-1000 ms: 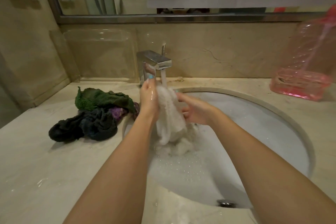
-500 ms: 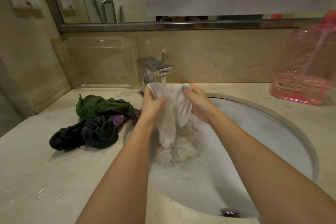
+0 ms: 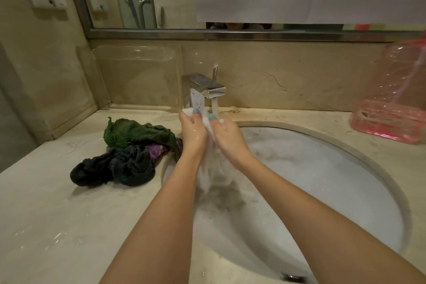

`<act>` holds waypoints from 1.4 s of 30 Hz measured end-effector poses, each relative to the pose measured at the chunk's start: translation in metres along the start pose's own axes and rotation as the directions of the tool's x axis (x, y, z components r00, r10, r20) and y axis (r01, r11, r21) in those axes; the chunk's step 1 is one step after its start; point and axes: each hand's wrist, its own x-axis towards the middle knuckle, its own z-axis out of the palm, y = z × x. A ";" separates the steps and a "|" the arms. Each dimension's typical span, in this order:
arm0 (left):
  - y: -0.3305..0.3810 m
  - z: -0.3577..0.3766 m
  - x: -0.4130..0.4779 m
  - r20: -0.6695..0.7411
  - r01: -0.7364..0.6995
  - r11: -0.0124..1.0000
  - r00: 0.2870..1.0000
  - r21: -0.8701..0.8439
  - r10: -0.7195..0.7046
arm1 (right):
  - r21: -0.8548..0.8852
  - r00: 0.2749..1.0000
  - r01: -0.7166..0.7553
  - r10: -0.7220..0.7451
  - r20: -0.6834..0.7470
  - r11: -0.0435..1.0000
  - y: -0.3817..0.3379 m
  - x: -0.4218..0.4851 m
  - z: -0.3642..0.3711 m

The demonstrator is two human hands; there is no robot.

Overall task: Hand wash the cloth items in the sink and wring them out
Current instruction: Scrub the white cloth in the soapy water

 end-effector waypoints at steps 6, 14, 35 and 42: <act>0.001 0.030 -0.030 0.203 -0.036 0.999 0.979 0.037 0.028 | 0.141 0.924 -0.162 0.200 -0.327 0.977 0.004 0.024 -0.022; 0.000 0.003 0.001 0.031 0.087 0.996 0.996 0.027 -0.088 | 0.012 0.983 -0.072 0.073 -0.168 0.997 -0.024 -0.015 0.010; 0.020 0.019 -0.031 0.227 0.005 1.000 0.974 -0.016 -0.002 | 0.101 0.927 -0.138 0.165 -0.336 0.985 -0.005 0.010 -0.017; 0.010 0.003 -0.014 0.060 0.065 0.996 0.996 0.067 -0.069 | 0.003 0.977 -0.020 0.021 -0.213 1.000 -0.020 -0.007 0.006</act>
